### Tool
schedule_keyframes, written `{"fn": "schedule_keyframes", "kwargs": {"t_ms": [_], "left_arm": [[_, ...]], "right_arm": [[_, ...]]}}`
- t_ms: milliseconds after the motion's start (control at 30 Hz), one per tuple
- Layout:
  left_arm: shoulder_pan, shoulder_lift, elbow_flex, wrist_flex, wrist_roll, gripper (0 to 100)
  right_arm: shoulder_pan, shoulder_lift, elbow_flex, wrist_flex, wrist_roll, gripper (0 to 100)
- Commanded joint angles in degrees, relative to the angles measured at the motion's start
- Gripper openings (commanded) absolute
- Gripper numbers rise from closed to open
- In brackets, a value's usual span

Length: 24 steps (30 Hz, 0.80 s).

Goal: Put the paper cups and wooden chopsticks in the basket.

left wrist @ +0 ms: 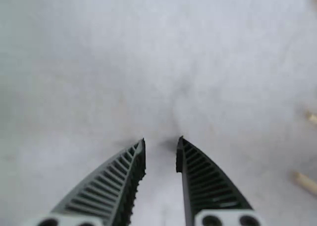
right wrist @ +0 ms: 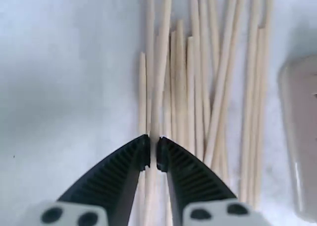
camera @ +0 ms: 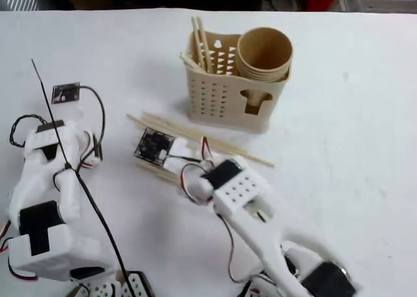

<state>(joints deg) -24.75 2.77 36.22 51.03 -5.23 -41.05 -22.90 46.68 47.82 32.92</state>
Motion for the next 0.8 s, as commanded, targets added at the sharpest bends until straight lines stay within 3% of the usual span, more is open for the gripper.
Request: {"fn": "schedule_keyframes", "kwargs": {"t_ms": [0, 233, 433, 567, 767], "left_arm": [[0.7, -0.2, -0.1, -0.8, 0.2, 12], [0.8, -0.2, -0.2, -0.8, 0.2, 12], [0.8, -0.2, -0.2, -0.8, 0.2, 12], [0.8, -0.2, -0.2, -0.8, 0.2, 12], [0.8, -0.2, -0.2, -0.8, 0.2, 12]], "right_arm": [[1.5, -12.8, -1.2, -0.3, -0.6, 1.7], [6.5, -22.8, -20.9, -4.8, -0.6, 1.7], [10.9, -13.2, -33.9, -18.9, -8.9, 2.1], [13.1, -5.1, -38.6, -33.5, -14.3, 2.1], [16.0, 5.2, -41.4, -42.4, -15.4, 2.1]]}}
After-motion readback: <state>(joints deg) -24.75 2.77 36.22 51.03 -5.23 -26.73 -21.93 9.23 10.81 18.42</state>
